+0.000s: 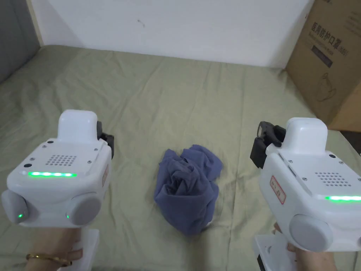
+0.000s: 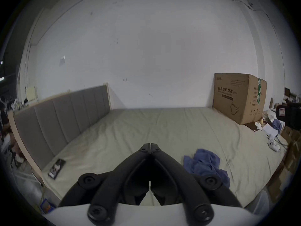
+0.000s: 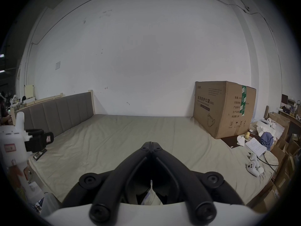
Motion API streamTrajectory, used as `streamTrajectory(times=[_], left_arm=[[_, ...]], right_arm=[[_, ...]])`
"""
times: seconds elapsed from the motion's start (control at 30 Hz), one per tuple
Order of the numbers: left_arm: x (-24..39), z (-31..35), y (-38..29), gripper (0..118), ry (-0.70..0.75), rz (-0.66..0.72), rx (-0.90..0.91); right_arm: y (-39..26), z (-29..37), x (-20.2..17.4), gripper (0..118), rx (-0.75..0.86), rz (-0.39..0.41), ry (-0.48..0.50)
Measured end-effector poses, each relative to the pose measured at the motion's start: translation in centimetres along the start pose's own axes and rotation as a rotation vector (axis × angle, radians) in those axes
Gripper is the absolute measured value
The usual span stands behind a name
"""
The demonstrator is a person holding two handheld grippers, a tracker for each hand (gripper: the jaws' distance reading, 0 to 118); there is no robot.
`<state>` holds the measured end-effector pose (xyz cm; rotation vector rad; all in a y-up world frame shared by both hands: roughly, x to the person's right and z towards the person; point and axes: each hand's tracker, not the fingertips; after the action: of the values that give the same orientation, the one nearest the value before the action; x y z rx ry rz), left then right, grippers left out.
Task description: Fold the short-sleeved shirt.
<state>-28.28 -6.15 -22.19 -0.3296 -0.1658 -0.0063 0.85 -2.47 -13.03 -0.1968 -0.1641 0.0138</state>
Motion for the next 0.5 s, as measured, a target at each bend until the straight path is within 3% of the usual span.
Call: streamTrajectory(times=[0.5], left_arm=[[-0.5,0.7,-1.7,0,-0.011,0.023,-0.058]], right_arm=[[-1.5,-0.1,-0.1,0,-0.051,-0.001,0.013]])
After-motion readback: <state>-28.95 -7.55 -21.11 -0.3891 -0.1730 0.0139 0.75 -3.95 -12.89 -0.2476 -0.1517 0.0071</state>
